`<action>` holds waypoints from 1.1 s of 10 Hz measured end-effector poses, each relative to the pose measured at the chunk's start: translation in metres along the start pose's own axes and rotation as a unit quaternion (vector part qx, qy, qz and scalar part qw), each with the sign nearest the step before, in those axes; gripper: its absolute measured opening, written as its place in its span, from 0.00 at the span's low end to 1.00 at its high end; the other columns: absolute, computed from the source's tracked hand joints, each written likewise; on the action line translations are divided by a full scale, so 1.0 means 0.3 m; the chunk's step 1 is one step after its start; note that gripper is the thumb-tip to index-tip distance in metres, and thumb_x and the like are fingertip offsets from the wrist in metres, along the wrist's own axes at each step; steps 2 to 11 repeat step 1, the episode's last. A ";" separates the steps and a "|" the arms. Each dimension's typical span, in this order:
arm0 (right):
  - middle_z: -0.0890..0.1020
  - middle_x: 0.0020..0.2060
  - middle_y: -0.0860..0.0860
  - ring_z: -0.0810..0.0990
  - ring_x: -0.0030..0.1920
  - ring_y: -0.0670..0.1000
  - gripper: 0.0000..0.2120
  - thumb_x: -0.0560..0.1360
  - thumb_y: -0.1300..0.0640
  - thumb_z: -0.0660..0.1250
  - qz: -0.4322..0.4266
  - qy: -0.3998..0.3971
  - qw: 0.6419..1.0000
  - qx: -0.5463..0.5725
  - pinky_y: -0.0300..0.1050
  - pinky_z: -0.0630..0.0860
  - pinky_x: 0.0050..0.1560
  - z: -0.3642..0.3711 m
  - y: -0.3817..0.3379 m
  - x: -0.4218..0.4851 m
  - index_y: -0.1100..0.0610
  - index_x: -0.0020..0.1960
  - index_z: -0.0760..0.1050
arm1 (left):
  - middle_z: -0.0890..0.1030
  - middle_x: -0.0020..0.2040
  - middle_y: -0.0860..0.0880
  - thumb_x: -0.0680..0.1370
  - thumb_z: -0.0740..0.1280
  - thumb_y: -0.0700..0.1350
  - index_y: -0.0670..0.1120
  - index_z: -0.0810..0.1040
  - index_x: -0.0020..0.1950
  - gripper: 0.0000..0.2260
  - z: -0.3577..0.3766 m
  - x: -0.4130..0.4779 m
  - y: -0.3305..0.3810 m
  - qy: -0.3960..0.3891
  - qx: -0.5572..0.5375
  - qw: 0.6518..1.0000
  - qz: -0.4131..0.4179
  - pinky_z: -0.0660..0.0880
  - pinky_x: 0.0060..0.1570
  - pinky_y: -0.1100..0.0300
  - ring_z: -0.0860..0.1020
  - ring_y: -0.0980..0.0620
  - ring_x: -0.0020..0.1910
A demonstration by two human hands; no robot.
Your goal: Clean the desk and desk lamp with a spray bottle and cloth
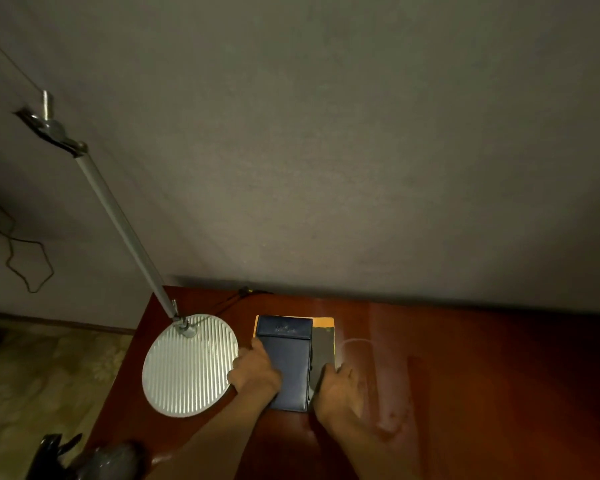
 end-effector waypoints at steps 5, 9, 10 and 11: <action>0.67 0.68 0.56 0.66 0.67 0.55 0.24 0.76 0.58 0.63 -0.008 0.001 1.000 -0.005 0.45 0.69 0.62 -0.070 0.015 -0.017 0.56 0.71 0.63 | 0.67 0.68 0.43 0.76 0.64 0.50 0.46 0.61 0.72 0.26 -0.009 -0.032 0.031 -0.024 0.009 0.998 0.063 0.71 0.63 0.51 0.69 0.43 0.67; 0.67 0.68 0.56 0.66 0.67 0.55 0.24 0.76 0.58 0.63 -0.008 0.001 1.000 -0.005 0.45 0.69 0.62 -0.070 0.015 -0.017 0.56 0.71 0.63 | 0.67 0.68 0.43 0.76 0.64 0.50 0.46 0.61 0.72 0.26 -0.009 -0.032 0.031 -0.024 0.009 0.998 0.063 0.71 0.63 0.51 0.69 0.43 0.67; 0.67 0.68 0.56 0.66 0.67 0.55 0.24 0.76 0.58 0.63 -0.008 0.001 1.000 -0.005 0.45 0.69 0.62 -0.070 0.015 -0.017 0.56 0.71 0.63 | 0.67 0.68 0.43 0.76 0.64 0.50 0.46 0.61 0.72 0.26 -0.009 -0.032 0.031 -0.024 0.009 0.998 0.063 0.71 0.63 0.51 0.69 0.43 0.67; 0.67 0.68 0.56 0.66 0.67 0.55 0.24 0.76 0.58 0.63 -0.008 0.001 1.000 -0.005 0.45 0.69 0.62 -0.070 0.015 -0.017 0.56 0.71 0.63 | 0.67 0.68 0.43 0.76 0.64 0.50 0.46 0.61 0.72 0.26 -0.009 -0.032 0.031 -0.024 0.009 0.998 0.063 0.71 0.63 0.51 0.69 0.43 0.67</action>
Point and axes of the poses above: each hand's wrist, its own x-axis towards the middle knuckle, its own z-axis out of the palm, y = z × x, the point moved 6 cm from there along x, towards the middle knuckle
